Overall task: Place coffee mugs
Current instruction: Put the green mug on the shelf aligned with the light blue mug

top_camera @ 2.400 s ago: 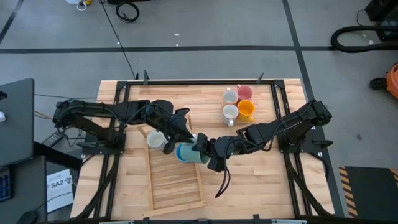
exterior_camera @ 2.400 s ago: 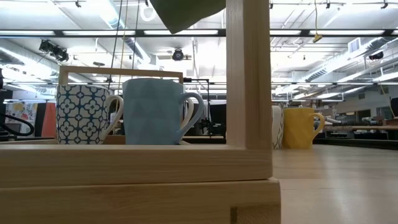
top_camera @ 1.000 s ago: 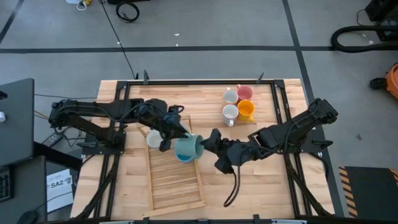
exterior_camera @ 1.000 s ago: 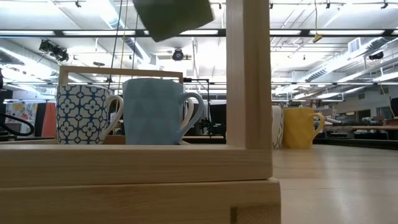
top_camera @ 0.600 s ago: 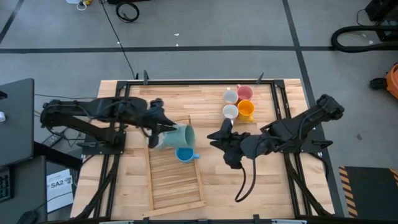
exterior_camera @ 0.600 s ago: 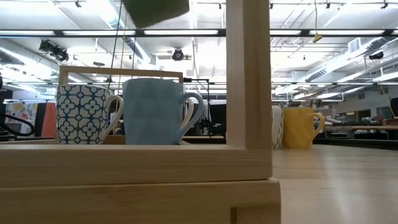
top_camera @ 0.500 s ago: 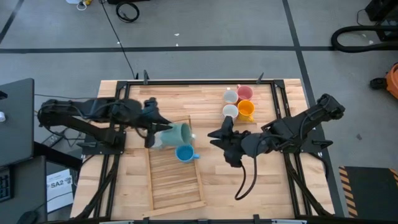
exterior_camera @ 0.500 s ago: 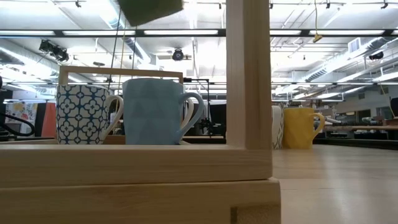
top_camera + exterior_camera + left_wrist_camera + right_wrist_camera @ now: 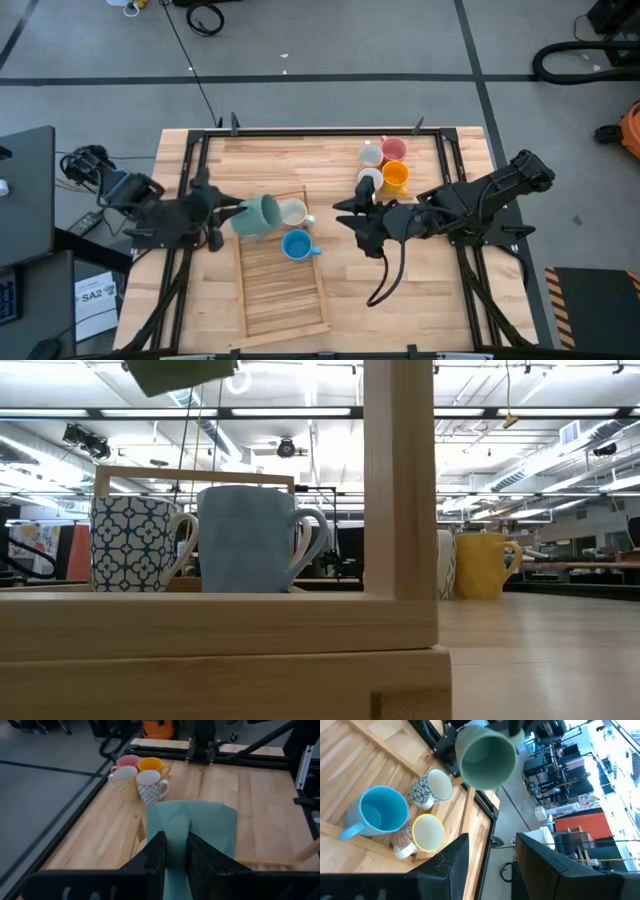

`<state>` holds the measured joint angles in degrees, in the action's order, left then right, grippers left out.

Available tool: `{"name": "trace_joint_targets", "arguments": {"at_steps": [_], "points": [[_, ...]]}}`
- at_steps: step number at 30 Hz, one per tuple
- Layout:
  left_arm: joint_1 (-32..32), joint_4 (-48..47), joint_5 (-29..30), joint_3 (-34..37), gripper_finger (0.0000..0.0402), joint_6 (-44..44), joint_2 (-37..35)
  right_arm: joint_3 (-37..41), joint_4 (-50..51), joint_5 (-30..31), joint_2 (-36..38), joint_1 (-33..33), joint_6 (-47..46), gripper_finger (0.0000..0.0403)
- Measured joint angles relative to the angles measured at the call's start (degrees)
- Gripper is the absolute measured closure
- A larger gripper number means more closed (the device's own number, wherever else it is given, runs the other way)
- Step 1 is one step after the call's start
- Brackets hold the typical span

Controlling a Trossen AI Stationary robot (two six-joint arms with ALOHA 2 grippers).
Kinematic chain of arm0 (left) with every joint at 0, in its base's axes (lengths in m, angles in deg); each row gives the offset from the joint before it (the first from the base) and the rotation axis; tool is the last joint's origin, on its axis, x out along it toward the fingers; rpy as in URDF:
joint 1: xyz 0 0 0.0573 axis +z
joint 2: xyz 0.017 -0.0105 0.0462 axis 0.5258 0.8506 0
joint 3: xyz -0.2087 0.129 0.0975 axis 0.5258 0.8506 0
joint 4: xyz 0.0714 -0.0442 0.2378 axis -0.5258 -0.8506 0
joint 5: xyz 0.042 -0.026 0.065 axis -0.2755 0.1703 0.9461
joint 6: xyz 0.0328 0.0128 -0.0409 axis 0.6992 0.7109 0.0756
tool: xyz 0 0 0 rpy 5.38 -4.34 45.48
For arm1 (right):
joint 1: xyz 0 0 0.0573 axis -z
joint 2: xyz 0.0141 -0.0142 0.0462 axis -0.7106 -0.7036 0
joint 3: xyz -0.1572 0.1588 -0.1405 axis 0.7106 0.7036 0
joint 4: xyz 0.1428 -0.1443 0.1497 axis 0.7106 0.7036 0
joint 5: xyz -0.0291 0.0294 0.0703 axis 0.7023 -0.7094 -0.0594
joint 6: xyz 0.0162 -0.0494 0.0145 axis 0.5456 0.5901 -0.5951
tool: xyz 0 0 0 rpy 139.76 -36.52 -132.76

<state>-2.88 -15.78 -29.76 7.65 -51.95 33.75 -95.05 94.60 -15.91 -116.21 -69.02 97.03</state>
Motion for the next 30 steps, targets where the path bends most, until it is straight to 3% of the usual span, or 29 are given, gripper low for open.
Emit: {"name": "trace_joint_targets", "arguments": {"at_steps": [8, 16, 24, 30], "points": [[-14.0, -6.0, 16.5, 0.0, 0.0342, -12.8, 2.8, 0.0, 0.0, 0.0, 0.0, 0.0, 0.0, 0.0235], [-22.5, -10.1, 26.9, 0.0, 0.0342, -22.4, 10.6, 0.0, 0.0, -0.1, -0.1, 0.0, 0.0, 0.0235], [-26.2, -23.0, 29.5, 0.1, 0.0342, -41.4, 19.1, 0.0, 0.0, -1.7, -0.1, 0.1, 0.0, 0.0235], [-28.6, -34.5, 29.9, 0.4, 0.0342, -56.4, 21.5, 0.0, 0.0, -4.7, -0.1, 0.8, -2.9, 0.0235]]}}
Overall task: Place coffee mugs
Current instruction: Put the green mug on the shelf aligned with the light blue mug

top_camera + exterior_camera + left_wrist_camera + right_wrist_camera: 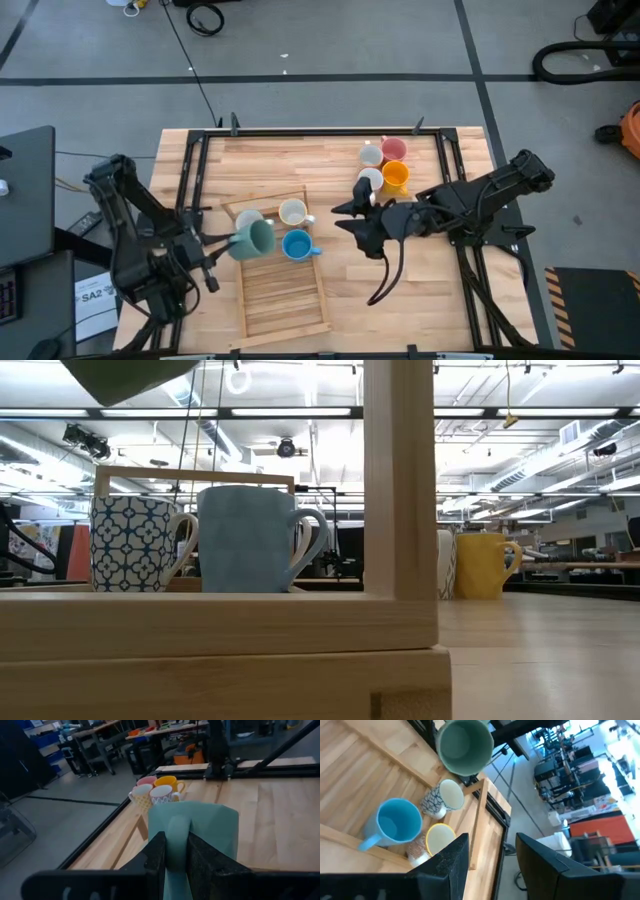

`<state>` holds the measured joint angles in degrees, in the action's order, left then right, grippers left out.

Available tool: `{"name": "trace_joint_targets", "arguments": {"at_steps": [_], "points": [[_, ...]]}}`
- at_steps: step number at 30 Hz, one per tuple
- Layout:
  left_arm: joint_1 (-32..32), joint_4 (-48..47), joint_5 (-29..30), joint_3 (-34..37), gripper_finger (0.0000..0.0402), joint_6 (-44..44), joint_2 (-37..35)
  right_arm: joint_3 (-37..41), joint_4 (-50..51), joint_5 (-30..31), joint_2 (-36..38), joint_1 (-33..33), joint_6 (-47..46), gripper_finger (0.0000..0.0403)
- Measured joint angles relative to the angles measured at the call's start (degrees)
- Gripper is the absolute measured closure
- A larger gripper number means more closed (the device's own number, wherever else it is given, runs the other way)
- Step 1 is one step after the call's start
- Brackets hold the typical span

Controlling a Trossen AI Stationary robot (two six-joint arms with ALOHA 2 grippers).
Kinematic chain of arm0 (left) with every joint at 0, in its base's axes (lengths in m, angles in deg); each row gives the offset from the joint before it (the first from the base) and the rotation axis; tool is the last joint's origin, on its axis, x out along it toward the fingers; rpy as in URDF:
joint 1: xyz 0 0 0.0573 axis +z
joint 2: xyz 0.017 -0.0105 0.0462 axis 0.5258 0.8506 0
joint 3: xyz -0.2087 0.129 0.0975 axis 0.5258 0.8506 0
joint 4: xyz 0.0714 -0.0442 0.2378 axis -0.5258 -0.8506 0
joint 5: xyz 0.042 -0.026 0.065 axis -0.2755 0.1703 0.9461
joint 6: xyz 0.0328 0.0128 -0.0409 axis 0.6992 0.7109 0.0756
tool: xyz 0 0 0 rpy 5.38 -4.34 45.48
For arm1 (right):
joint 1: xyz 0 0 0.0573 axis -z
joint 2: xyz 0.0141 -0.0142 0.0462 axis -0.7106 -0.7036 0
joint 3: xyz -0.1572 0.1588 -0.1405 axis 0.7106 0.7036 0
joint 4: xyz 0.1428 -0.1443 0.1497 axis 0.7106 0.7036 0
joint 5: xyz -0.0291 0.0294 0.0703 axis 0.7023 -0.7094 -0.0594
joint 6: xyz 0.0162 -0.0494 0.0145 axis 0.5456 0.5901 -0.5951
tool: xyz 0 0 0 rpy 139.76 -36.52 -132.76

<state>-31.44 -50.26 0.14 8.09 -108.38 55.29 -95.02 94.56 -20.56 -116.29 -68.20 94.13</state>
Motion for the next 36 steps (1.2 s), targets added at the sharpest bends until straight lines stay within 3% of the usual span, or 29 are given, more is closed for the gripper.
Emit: {"name": "trace_joint_targets", "arguments": {"at_steps": [9, 16, 20, 27, 36], "points": [[-3.3, 2.1, 5.7, 16.1, 0.0342, -17.2, -1.0, 0.0, 0.0, -0.6, 0.0, 2.2, -2.7, 0.0235], [-4.0, 16.4, 13.0, 29.6, 0.0342, -24.5, -0.9, 0.0, 0.0, -1.4, 0.0, 3.9, -2.8, 0.0235], [-4.0, 27.9, 13.4, 34.6, 0.0342, -21.5, -0.9, 0.0, -0.1, -1.4, 0.0, 4.6, -2.7, 0.0235], [-4.0, 47.9, 13.4, 39.9, 0.0342, -7.8, -0.9, 0.0, -0.1, -1.5, 0.0, 5.4, -2.7, 0.0235], [-3.9, 64.5, 13.4, 44.9, 0.0342, 2.8, -0.9, 0.0, -0.1, -1.5, 0.0, 5.4, -2.7, 0.0235]]}}
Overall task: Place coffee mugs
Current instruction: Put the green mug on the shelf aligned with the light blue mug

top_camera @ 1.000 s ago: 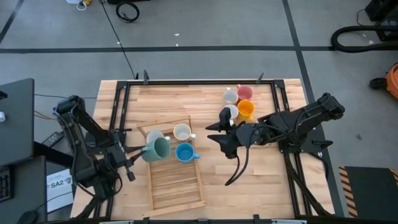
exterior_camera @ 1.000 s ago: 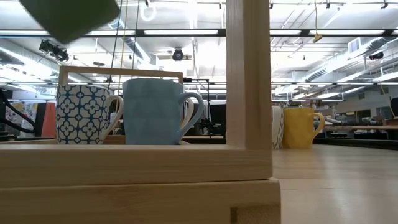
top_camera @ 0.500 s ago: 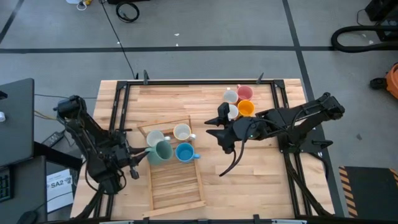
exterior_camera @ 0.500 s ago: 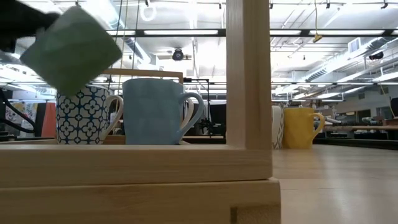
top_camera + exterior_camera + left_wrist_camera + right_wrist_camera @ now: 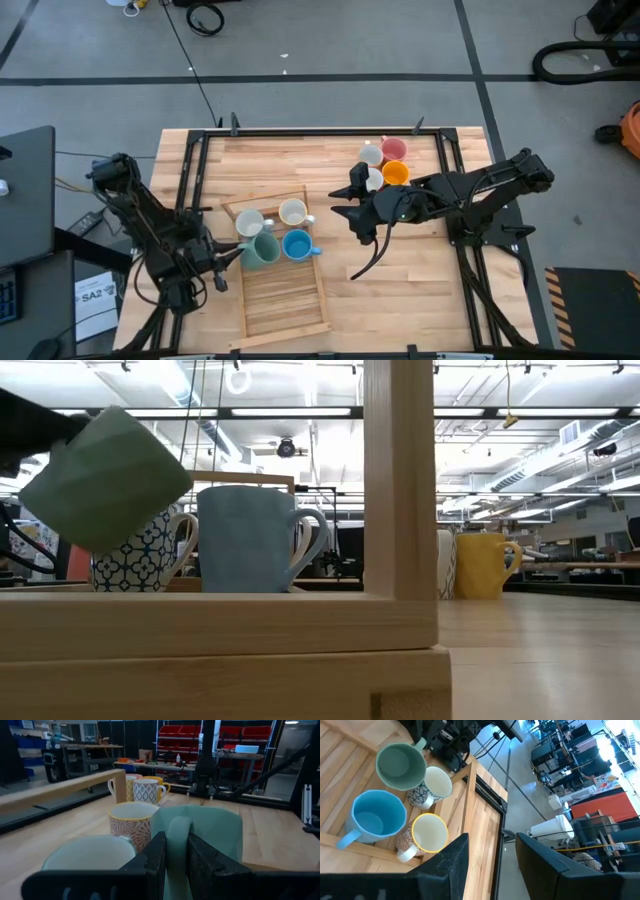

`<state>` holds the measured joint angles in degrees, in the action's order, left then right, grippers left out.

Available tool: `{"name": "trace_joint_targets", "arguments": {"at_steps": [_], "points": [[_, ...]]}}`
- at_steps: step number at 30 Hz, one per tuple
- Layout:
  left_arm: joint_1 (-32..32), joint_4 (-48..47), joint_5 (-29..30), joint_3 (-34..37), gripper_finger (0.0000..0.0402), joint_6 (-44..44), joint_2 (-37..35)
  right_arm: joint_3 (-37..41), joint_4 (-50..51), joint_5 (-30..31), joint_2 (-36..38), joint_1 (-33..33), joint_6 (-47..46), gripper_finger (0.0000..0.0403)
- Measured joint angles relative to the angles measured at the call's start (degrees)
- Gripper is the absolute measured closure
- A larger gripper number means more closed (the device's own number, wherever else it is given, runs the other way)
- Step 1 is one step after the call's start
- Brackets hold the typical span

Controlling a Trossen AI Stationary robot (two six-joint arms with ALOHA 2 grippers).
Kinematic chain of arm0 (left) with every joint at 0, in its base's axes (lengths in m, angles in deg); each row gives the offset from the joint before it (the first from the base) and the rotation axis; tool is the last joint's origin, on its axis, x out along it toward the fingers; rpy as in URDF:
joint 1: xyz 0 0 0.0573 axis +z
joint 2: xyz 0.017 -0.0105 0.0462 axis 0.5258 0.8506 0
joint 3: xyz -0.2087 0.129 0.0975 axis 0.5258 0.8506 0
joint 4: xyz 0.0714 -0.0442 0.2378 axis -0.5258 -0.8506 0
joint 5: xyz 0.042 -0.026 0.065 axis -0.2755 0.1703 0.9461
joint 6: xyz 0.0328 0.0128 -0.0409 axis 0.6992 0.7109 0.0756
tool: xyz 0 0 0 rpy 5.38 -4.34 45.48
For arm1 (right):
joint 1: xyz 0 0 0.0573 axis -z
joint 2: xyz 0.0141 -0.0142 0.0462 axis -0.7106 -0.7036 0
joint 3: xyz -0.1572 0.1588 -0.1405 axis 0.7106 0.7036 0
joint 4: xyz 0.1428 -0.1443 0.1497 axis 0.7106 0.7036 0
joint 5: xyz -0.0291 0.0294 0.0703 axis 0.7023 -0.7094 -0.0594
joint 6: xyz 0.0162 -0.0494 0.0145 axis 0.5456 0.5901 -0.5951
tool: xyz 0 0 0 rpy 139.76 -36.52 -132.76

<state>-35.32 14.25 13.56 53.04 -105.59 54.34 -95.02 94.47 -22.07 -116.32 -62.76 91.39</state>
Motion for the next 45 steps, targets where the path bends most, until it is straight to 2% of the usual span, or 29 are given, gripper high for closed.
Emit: {"name": "trace_joint_targets", "arguments": {"at_steps": [8, 22, 33, 45], "points": [[0.0, 8.1, 0.0, 3.6, 0.0342, 4.1, 0.1, 0.0, 0.0, 0.0, 0.0, 0.0, 0.0, 0.0235], [0.2, 10.6, 0.0, 5.3, 0.0342, 4.6, 0.3, 0.0, 0.0, 0.0, 0.0, 0.0, 0.0, 0.0235], [2.0, 15.3, -0.2, 5.3, 0.0342, 4.1, 9.3, 0.0, 0.0, 0.0, 0.0, 0.0, 0.0, 0.0235], [1.9, 15.2, -3.1, 5.2, 0.0342, 4.5, 10.1, 0.0, 0.0, 0.0, 0.0, 0.0, 0.0, 0.0235]]}}
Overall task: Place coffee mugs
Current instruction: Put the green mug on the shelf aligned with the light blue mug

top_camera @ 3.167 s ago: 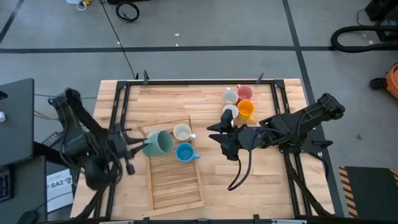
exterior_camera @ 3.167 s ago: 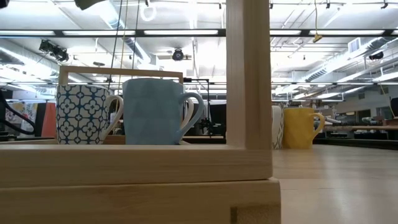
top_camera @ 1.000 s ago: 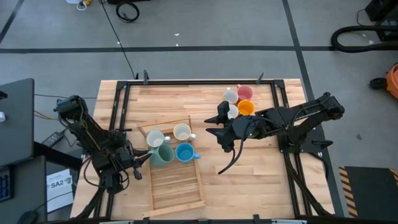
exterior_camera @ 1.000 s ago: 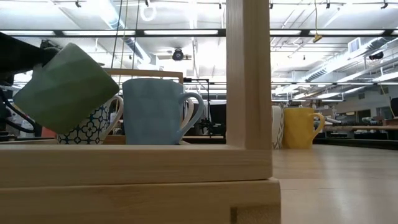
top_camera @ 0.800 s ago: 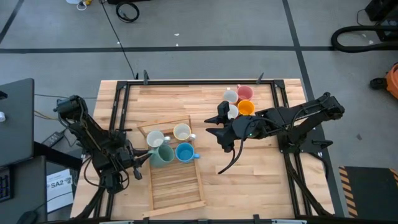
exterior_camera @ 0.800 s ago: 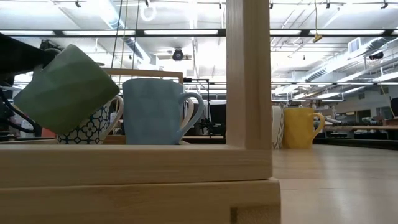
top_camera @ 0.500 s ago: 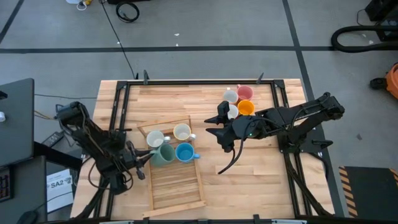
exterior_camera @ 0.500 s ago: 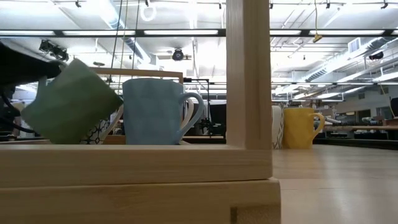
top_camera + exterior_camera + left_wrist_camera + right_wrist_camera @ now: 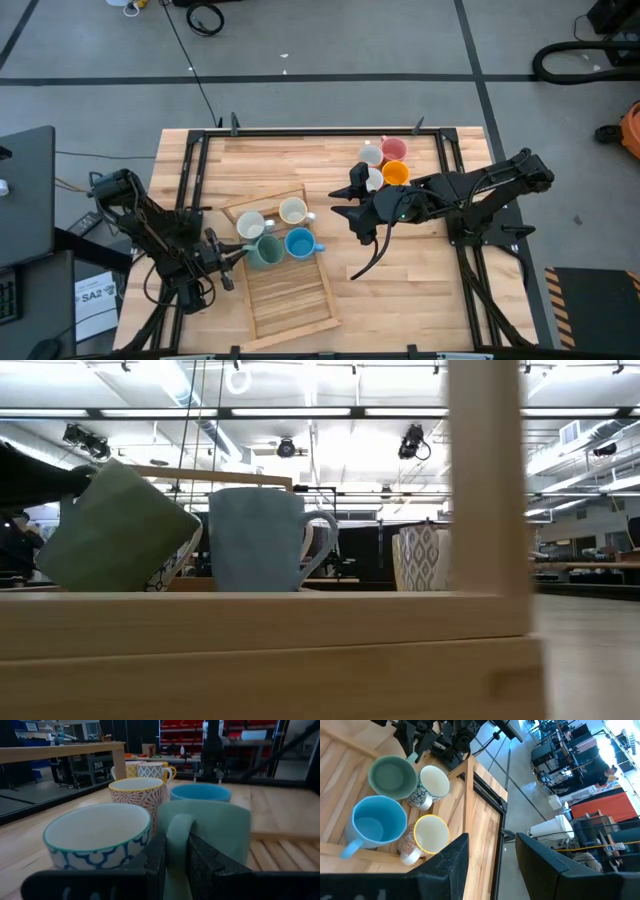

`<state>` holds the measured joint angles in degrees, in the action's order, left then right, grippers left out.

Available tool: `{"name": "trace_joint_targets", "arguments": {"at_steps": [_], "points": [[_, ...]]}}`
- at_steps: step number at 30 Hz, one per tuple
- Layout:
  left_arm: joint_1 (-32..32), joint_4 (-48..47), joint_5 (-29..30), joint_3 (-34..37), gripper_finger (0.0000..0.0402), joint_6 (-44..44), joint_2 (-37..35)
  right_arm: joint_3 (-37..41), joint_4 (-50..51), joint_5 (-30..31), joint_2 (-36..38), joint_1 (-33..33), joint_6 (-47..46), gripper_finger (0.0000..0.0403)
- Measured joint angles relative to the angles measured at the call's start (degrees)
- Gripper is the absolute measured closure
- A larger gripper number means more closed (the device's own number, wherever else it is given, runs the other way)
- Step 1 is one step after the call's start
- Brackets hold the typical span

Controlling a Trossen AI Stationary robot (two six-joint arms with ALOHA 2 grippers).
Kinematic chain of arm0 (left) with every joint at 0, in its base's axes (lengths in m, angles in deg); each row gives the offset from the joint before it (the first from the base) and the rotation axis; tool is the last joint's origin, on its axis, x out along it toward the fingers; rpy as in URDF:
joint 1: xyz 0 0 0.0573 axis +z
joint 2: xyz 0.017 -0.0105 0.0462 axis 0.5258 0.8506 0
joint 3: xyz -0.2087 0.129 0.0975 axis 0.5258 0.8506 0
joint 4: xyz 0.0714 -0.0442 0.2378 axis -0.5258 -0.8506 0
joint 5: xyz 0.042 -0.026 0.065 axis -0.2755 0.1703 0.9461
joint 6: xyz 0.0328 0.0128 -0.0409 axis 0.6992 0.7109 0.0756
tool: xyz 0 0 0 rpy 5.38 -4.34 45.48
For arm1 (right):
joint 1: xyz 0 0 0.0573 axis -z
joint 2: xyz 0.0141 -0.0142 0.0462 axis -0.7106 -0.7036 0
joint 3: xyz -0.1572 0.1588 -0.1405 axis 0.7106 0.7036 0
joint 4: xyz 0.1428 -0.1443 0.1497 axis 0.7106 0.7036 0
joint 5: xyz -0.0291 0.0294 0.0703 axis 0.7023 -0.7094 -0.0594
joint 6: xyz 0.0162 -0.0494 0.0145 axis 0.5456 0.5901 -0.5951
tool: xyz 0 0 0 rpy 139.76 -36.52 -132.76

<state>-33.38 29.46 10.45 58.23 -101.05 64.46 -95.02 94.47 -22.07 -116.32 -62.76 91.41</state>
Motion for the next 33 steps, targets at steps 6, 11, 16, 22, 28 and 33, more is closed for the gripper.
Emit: {"name": "trace_joint_targets", "arguments": {"at_steps": [6, 11, 16, 22, 28, 33], "points": [[0.0, 0.0, -2.8, 0.1, 0.0338, 3.1, 0.1, 0.0, 0.0, 0.0, 0.0, 0.0, 0.0, 0.0235], [0.0, 0.0, -11.5, 0.1, 0.0328, 2.9, 0.1, 0.0, 0.0, 0.0, 0.0, 0.0, 0.0, 0.0235], [0.1, 0.7, -15.4, 0.1, 0.0327, 2.7, 0.1, 0.0, 0.0, 0.0, 0.0, 0.0, 0.0, 0.0235], [0.1, 0.8, -15.9, 0.1, 0.0326, 1.4, 0.1, 0.0, 0.0, 0.0, 0.0, 0.0, 0.0, 0.0235], [0.1, 0.1, -17.1, 0.1, 0.0314, -4.2, 0.1, 0.0, 0.0, 0.0, 0.0, 0.0, 0.0, 0.0235], [0.1, -0.7, -17.1, 0.1, 0.0276, -6.1, 0.1, 0.0, 0.0, 0.0, 0.0, 0.0, 0.0, 0.0235]]}}
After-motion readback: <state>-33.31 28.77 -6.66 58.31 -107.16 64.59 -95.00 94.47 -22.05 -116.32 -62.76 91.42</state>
